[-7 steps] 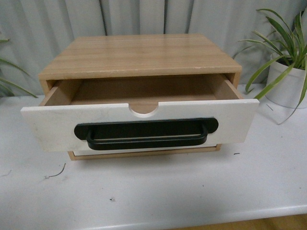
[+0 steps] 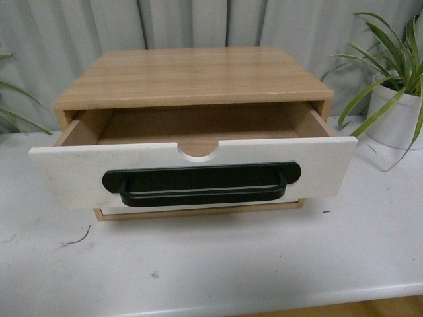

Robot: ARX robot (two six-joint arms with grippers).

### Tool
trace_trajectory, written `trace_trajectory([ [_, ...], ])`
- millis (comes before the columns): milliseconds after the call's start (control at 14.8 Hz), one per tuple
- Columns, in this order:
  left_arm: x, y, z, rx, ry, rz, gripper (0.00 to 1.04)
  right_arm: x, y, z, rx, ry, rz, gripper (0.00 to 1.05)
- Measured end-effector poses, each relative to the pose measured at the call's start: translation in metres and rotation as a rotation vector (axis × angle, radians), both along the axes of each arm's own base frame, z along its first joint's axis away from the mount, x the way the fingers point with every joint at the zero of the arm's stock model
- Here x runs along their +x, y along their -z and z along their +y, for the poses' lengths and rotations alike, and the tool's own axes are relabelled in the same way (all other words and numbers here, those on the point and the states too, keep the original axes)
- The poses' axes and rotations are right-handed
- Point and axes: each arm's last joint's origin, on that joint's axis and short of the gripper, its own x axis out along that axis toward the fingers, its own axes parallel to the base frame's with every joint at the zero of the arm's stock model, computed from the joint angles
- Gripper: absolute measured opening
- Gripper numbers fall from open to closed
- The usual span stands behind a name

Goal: Close drawer sideways

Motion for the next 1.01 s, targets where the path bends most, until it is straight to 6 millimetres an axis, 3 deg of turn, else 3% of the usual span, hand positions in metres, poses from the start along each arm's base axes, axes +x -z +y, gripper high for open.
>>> trace_trajectory([
  [1011, 0.0000, 0.0000, 0.0000, 0.000, 0.000, 0.000, 0.98, 0.0000, 0.0000, 0.0000, 0.000, 0.000, 0.000, 0.98],
])
